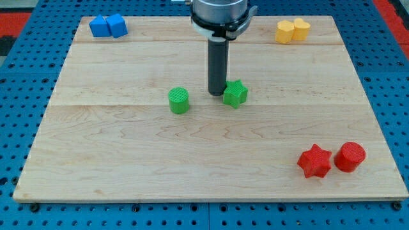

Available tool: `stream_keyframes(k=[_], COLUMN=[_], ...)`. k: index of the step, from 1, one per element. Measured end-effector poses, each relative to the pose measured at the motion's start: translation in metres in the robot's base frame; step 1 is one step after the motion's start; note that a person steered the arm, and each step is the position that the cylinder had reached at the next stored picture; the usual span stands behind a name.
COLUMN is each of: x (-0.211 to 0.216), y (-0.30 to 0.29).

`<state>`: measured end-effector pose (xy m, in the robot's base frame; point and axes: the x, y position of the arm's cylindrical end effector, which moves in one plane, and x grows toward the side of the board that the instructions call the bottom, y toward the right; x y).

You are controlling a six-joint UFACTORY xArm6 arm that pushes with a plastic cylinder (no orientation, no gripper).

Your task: Slide green star towards red circle

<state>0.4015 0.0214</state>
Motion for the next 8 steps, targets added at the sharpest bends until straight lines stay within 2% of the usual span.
stream_keyframes(k=[1,2,3,4,6,8], x=[-0.019,0.010,0.037,0.039,0.037,0.061], y=[-0.010,0.009,0.060,0.098,0.052,0.156])
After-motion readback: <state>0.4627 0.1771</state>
